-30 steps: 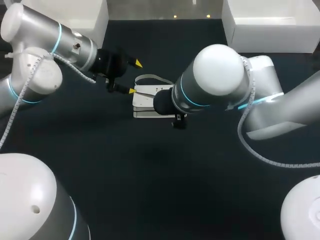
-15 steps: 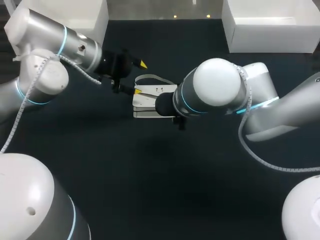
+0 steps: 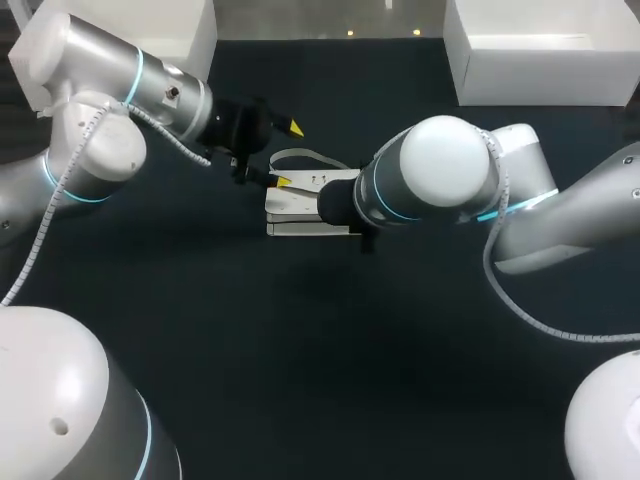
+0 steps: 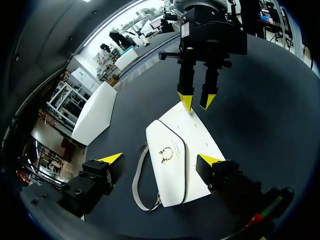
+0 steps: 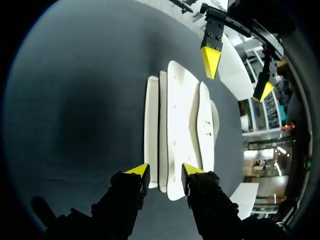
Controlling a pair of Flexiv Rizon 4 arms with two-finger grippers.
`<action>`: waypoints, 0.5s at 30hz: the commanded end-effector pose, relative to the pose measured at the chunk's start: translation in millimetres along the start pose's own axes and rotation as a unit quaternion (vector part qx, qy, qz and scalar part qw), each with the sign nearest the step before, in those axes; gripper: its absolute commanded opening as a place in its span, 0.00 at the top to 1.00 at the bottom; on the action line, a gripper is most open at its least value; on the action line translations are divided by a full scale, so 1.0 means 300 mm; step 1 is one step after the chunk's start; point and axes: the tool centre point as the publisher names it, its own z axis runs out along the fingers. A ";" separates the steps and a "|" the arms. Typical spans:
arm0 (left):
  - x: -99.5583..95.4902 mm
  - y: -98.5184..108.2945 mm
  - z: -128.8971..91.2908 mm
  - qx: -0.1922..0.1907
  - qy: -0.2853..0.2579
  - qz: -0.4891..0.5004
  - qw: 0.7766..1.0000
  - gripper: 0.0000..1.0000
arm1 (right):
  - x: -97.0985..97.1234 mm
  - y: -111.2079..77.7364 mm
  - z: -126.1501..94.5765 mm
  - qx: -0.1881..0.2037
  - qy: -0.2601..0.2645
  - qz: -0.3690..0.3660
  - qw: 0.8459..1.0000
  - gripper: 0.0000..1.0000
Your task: Pick up the bag, open it, inspect its contents, close it, and place it on the opposite side
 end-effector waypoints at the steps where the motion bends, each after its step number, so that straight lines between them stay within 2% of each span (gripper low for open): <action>1: -0.013 0.009 0.020 0.005 0.004 0.000 1.000 0.00 | 0.000 -0.006 0.025 -0.005 -0.005 0.000 1.000 0.66; 10: -0.012 0.009 0.034 0.007 0.011 0.003 1.000 0.00 | -0.011 -0.015 0.050 -0.004 -0.004 0.003 1.000 0.69; 15: -0.011 0.009 0.038 0.008 0.013 0.005 1.000 0.00 | -0.024 -0.015 0.060 -0.002 -0.005 0.004 1.000 0.76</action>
